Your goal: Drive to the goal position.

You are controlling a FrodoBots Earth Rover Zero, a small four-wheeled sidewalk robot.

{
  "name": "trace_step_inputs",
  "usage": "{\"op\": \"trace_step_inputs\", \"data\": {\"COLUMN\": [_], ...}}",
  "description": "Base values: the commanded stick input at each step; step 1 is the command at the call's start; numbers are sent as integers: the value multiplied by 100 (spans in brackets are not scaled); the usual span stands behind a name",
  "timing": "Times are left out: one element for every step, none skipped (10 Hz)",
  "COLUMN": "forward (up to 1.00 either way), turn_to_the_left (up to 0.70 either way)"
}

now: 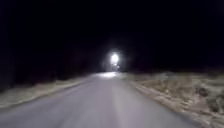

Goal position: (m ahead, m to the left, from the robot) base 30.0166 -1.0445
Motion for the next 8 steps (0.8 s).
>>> {"op": "trace_step_inputs", "data": {"forward": [85,85,85,85,85,85,85,85], "turn_to_the_left": [0,0,0,0,0,0,0,0]}}
